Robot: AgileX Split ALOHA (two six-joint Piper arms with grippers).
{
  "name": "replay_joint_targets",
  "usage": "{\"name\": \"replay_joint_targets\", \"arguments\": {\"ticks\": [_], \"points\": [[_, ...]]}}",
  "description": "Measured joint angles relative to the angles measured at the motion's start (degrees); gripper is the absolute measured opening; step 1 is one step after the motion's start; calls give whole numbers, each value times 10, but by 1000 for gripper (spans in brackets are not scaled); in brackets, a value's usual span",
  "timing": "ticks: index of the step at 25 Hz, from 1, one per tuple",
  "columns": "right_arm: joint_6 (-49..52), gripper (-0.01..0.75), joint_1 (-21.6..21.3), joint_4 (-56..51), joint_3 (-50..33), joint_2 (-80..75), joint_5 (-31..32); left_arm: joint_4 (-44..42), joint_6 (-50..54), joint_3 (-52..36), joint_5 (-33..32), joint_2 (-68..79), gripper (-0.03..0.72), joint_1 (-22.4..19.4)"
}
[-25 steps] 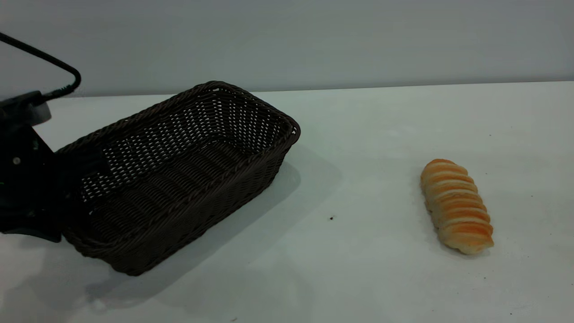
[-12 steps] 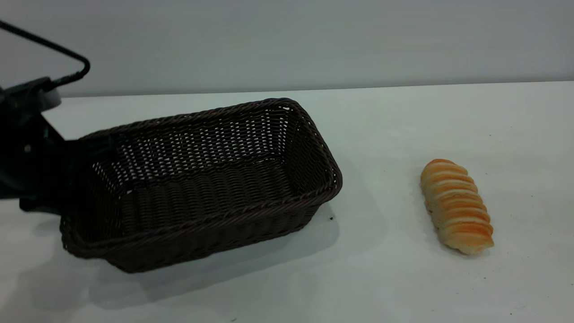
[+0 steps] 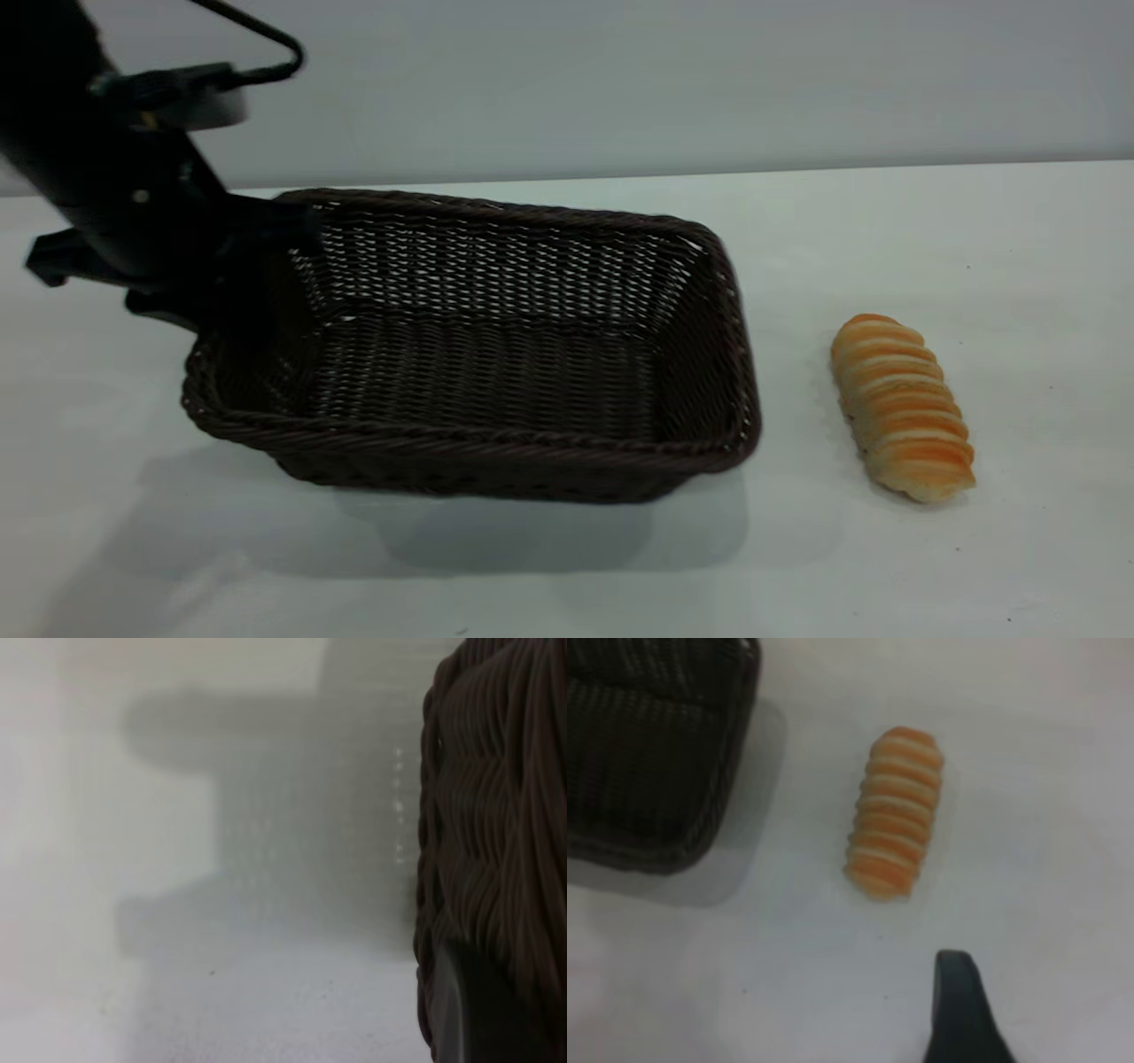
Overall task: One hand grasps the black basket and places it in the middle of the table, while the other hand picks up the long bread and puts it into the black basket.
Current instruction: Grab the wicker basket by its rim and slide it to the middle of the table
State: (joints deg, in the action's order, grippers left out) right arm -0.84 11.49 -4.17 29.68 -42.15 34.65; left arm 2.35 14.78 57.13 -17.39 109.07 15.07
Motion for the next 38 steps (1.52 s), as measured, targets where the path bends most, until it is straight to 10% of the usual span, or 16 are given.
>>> {"name": "replay_joint_targets", "arguments": {"ticks": [19,29,38], "points": [[-49,508,0,-78,47,-350,-203,56,-63,69,-54,83,157,4],[-63,605,0,-87,82,-522,-313,73,-75,119,-164,88,605,5],[-63,601,0,-87,90,-664,-428,35,-88,176,-260,84,617,5]]}}
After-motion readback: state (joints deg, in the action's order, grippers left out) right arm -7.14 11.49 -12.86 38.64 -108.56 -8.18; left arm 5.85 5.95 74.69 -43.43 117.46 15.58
